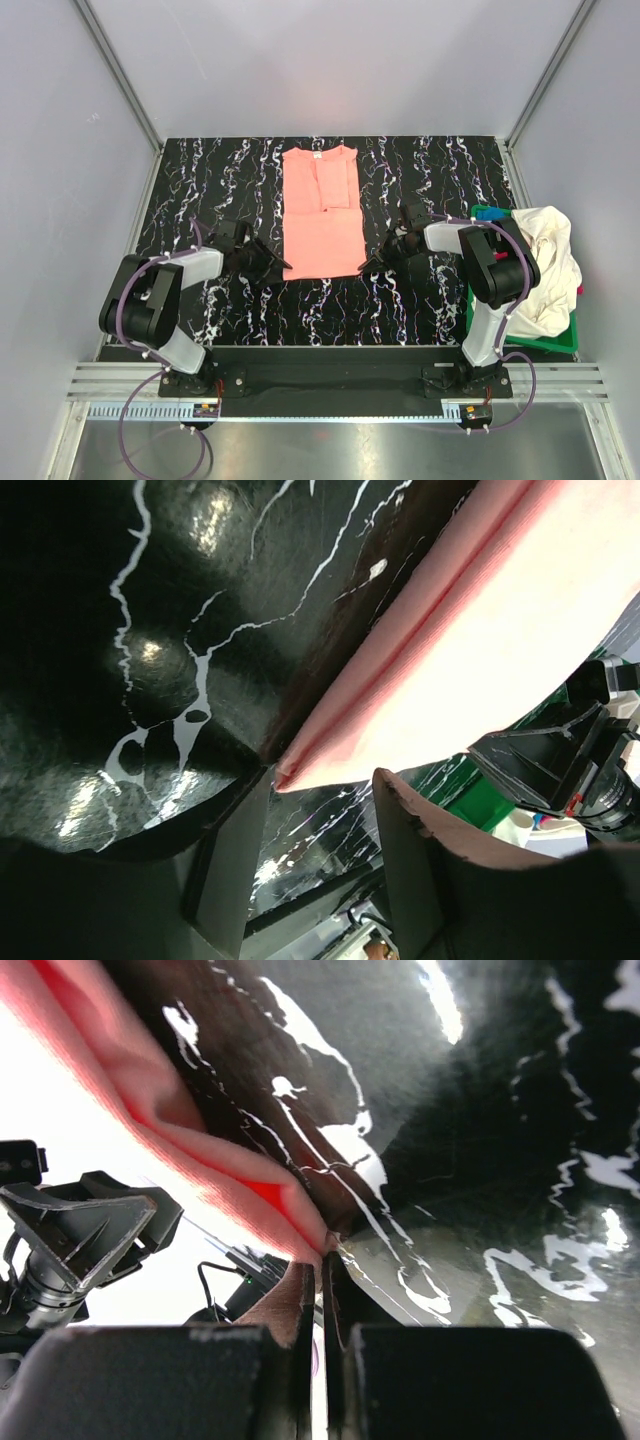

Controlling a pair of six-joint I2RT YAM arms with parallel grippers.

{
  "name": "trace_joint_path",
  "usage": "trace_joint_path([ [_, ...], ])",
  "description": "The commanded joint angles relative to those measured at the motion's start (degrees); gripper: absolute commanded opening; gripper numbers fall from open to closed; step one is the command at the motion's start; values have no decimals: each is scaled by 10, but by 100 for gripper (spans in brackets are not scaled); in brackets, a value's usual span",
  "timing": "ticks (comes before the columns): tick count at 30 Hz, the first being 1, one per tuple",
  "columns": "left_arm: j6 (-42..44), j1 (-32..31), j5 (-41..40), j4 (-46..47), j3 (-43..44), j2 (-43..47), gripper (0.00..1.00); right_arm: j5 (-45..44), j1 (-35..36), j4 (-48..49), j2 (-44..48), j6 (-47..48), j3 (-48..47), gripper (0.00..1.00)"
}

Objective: Fold and stack the t-shirts
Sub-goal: Fold the tshirt

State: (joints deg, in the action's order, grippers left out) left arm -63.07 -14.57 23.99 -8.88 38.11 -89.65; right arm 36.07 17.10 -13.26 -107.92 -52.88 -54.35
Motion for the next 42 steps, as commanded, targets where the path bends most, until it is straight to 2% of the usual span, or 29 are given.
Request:
trace_joint_path([
  [1,8,-6,-37,-50,-19,-39,53,-3,1,-1,11,1,-24,0],
  [5,3,-5,-45,-54,-21,-49,50,-2,2,-2,10,2,-27,0],
  [7,3,-5,-49,-47,-19,-54,45,-2,1,-3,9,5,-29,0],
  [9,6,-4,-54,-41,-15,-59,32,-2,1,-7,9,8,-30,0],
  [12,18,2,-54,-25,-1,-76,20,-2,1,-10,6,15,-30,0],
  [13,26,4,-53,-24,13,-83,3,-2,1,-11,4,19,-31,0],
  [14,53,4,-57,-32,26,-87,0,-2,1,-19,3,26,-34,0],
  [16,80,2,-77,-67,60,-85,0,-9,1,-40,3,59,-48,0],
  [20,116,-26,-110,-97,45,-6,0,-14,3,-94,23,139,-49,0],
  [23,115,-56,-114,-113,2,45,0,-6,12,-122,53,175,-23,0],
  [27,79,-117,-138,-140,-77,187,0,-17,41,-140,145,217,62,0],
  [30,42,-164,-154,-184,-108,268,0,-33,79,-154,204,206,122,0],
  [32,14,-195,-165,-227,-132,353,0,-43,121,-163,272,190,150,0],
  [37,-60,-259,-184,-337,-157,533,0,-45,186,-169,428,82,250,0],
  [39,-105,-284,-182,-354,-172,578,0,-64,220,-193,483,48,264,0],
  [42,-121,-296,-181,-378,-160,617,0,-68,235,-229,517,29,261,0],
])
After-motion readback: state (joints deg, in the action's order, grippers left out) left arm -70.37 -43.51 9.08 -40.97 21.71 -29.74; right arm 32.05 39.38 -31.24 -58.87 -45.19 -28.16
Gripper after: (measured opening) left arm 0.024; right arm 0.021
